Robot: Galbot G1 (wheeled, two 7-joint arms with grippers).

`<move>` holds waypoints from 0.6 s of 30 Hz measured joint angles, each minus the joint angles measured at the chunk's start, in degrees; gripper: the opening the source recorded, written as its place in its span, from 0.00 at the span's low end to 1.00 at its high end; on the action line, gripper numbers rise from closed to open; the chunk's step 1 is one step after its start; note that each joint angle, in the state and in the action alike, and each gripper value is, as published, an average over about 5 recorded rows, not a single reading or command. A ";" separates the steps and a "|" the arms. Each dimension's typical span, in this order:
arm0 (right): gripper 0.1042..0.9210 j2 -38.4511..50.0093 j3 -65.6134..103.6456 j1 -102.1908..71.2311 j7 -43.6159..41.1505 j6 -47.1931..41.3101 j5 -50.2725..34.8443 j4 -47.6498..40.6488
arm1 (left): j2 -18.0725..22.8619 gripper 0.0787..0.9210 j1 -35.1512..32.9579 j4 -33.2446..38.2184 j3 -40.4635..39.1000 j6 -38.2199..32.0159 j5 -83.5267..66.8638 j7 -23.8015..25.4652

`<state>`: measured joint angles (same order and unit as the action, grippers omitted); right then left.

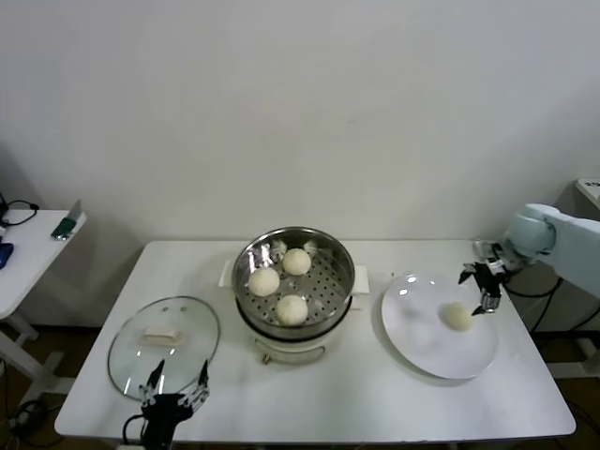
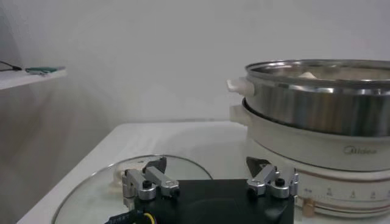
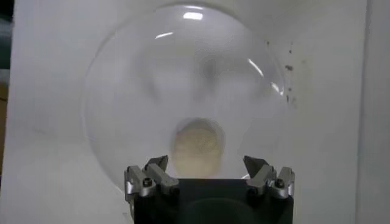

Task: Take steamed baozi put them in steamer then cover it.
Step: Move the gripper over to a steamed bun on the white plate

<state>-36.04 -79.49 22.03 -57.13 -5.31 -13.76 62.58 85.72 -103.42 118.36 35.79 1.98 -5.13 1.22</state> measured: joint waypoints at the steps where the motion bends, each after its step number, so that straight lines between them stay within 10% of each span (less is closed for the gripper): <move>1: 0.88 -0.29 0.96 -1.12 0.11 -0.14 0.37 -0.67 | 0.02 0.88 -0.01 -0.07 0.01 -0.01 0.05 -0.01; 18: 0.74 -4.43 10.21 -11.01 1.28 -1.07 4.04 -8.30 | 0.20 0.88 0.10 -0.47 -0.25 -0.03 0.42 -0.11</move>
<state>-40.47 -69.29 11.02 -55.85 -6.38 -9.73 54.27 85.93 -103.32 117.90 35.54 1.95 -4.71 1.11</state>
